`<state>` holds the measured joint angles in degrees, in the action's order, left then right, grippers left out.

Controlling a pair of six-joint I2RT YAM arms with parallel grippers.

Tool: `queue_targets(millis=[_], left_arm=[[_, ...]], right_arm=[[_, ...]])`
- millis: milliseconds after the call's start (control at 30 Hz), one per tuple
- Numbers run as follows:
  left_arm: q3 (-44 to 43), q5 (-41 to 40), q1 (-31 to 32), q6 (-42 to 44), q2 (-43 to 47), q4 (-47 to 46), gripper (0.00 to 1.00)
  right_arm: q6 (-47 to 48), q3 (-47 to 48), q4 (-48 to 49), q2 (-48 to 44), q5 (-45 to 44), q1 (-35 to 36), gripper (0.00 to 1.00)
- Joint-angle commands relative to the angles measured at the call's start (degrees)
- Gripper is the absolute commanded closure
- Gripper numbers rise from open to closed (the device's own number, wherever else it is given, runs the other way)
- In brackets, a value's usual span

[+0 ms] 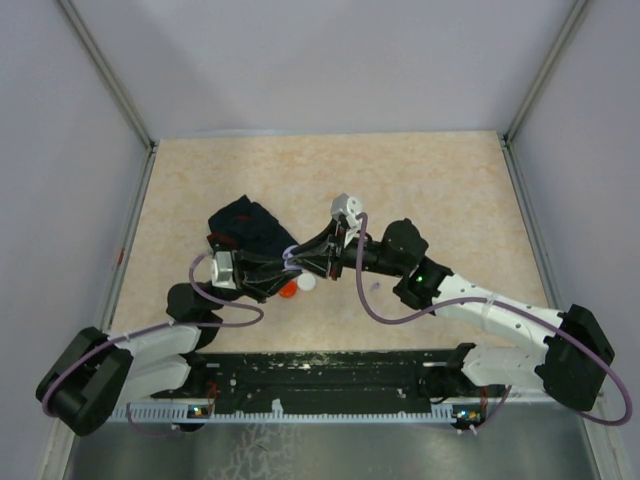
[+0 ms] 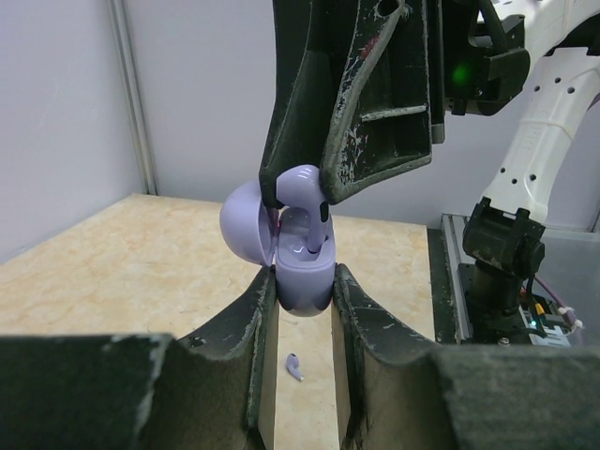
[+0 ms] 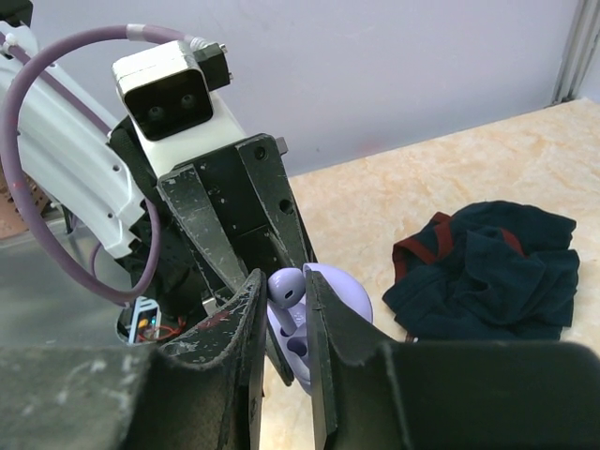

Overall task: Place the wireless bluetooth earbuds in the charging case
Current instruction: Place the earbud in the charging case.

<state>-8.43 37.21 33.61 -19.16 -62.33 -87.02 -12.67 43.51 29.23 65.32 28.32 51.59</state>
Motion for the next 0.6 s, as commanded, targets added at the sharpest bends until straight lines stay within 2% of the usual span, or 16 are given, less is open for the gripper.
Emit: queue_targets(millis=[0,567], left_arm=[[0.1,-1.2,-0.2,1.2,1.5,-5.8,1.00],[-0.2,0.8,-0.2,4.6,1.5,-1.2,1.00]], right_arm=[[0.1,0.3,0.6,0.1,-0.4,0.5,0.79],[0.8,2.7,-4.0,0.6,-3.0,0.5,0.55]])
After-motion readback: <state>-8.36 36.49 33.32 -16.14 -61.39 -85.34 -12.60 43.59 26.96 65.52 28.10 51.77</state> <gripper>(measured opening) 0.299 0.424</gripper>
